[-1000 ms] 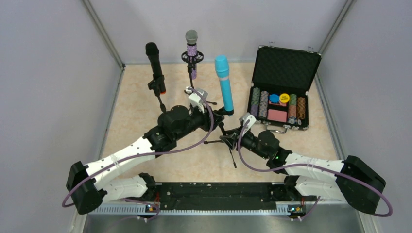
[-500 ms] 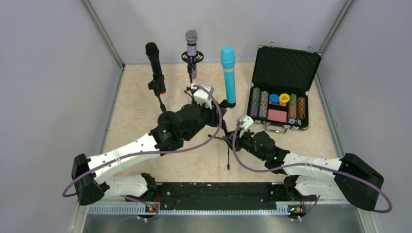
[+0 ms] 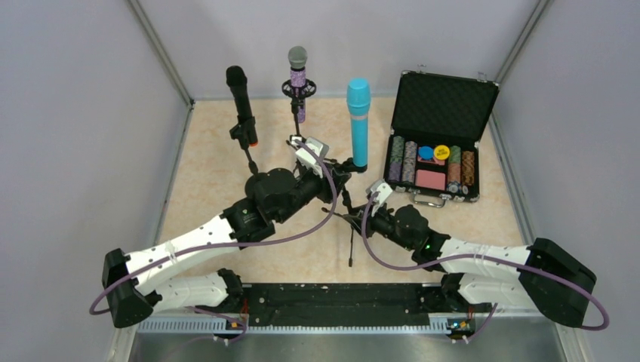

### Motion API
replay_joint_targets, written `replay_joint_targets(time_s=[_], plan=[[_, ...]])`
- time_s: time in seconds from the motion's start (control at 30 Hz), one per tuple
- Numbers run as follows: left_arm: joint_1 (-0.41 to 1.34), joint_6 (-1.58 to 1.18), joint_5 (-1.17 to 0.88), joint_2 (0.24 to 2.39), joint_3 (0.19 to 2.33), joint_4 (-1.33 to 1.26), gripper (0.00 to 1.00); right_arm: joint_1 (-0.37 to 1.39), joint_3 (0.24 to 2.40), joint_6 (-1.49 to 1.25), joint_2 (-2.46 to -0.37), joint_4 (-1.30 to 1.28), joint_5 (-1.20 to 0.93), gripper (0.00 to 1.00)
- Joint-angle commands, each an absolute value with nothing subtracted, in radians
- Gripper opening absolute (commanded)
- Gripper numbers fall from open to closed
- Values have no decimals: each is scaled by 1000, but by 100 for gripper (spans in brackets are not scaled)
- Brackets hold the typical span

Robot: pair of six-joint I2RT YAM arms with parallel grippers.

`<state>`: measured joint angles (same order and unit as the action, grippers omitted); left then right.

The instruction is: Attach the microphones to the stand

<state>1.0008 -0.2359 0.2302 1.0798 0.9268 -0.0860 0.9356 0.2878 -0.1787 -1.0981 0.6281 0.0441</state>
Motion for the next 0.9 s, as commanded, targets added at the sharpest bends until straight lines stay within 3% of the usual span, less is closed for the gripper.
replay_joint_targets(time_s=[0.0,0.2,0.4,0.63,0.77,0.87], plan=[[991,-200,221,987,959,-360,0,943,268,-212,-1114,597,48,0],[989,-211,220,997,950,-347,0,942,335,-238,-1084,528,41,0],[989,-211,218,1002,948,-350,0,943,363,-234,-1060,487,48,12],[987,-200,238,1008,941,-338,0,942,394,-253,-991,440,87,41],[986,-194,245,1016,933,-339,0,942,415,-257,-953,401,112,68],[984,-185,250,1027,928,-343,0,943,418,-259,-920,387,112,78]])
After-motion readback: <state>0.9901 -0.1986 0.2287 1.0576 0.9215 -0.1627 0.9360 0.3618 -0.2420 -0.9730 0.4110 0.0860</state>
